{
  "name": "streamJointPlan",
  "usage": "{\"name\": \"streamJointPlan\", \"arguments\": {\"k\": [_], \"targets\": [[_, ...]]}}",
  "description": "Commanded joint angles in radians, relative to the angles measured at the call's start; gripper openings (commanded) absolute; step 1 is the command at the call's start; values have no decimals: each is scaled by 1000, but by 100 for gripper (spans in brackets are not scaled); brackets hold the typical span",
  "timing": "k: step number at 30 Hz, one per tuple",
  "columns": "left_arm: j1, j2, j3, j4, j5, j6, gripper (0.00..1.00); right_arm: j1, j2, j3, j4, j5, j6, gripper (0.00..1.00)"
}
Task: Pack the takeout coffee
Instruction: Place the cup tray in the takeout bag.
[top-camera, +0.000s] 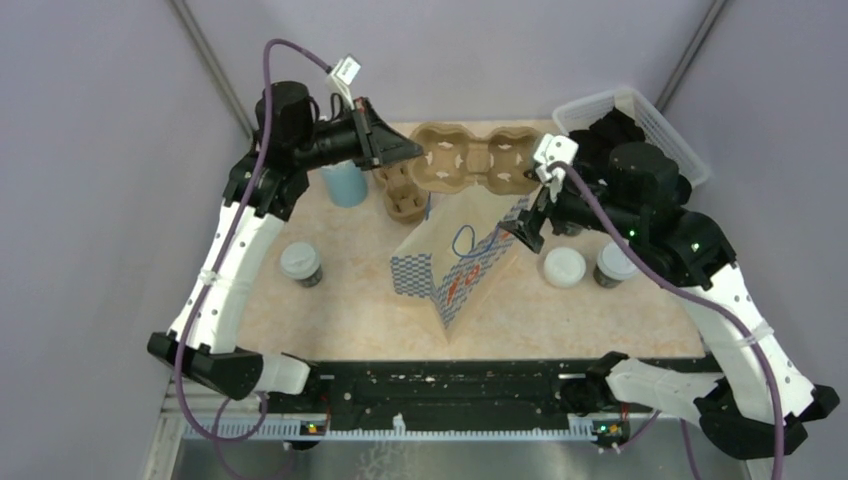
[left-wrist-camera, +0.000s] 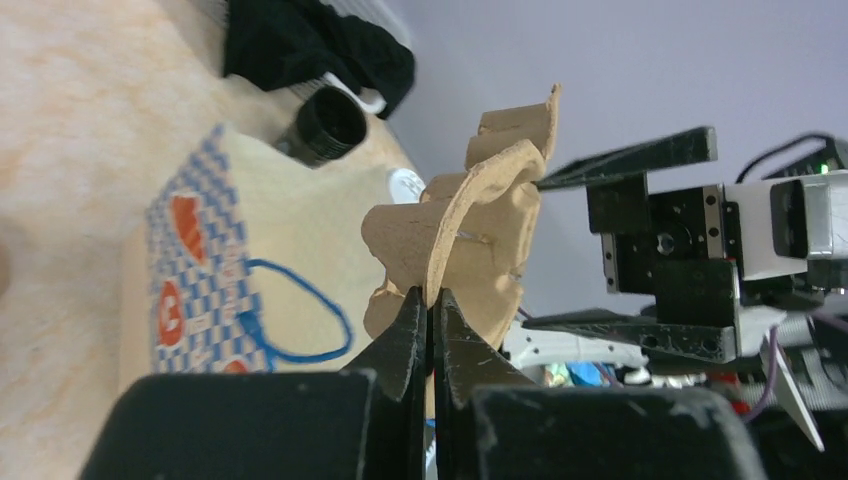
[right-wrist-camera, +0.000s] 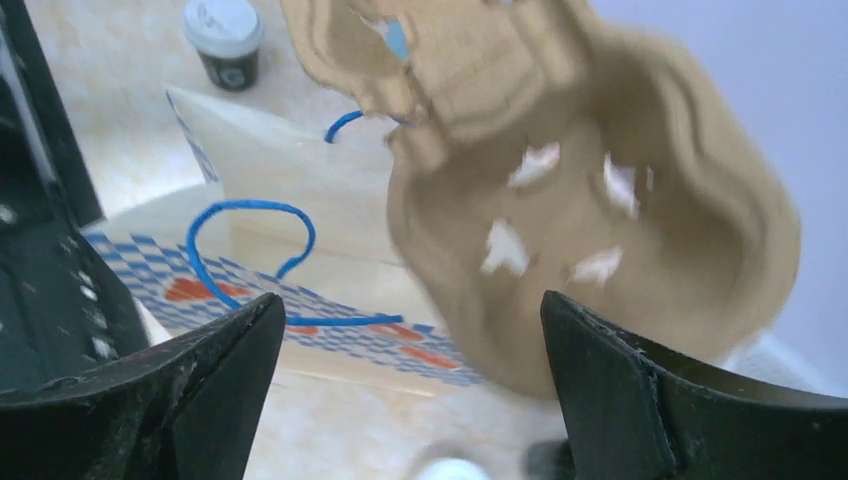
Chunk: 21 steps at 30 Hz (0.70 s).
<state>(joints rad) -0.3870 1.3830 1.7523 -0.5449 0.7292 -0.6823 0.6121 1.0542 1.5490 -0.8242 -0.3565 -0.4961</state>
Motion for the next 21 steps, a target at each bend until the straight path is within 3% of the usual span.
{"name": "streamJointPlan", "arguments": {"k": [1, 3, 6, 8, 10, 12, 15, 17, 21], "targets": [[82, -102, -52, 81, -93, -35, 0, -5, -96, -115, 204, 82, 494, 99], [109, -124, -76, 98, -110, -47, 0, -5, -121, -138, 259, 159, 675, 99], [135, -133, -78, 88, -127, -47, 0, -12, -50, -32, 188, 262, 861, 99], [152, -137, -69, 70, -145, -45, 0, -69, 47, 76, 119, 146, 928, 99], [168, -144, -60, 52, -162, -43, 0, -230, 138, 159, 129, -114, 1035, 99], [183, -153, -53, 28, -180, -44, 0, -393, 150, 79, 389, -402, 1210, 95], [202, -170, -79, 32, -159, -71, 0, -505, 191, -45, 872, -661, 1556, 90], [206, -185, -109, 62, -138, -100, 0, -511, 247, -39, 958, -735, 1634, 80], [212, -200, -137, 87, -109, -124, 0, -511, 288, 14, 895, -743, 1564, 79]]}}
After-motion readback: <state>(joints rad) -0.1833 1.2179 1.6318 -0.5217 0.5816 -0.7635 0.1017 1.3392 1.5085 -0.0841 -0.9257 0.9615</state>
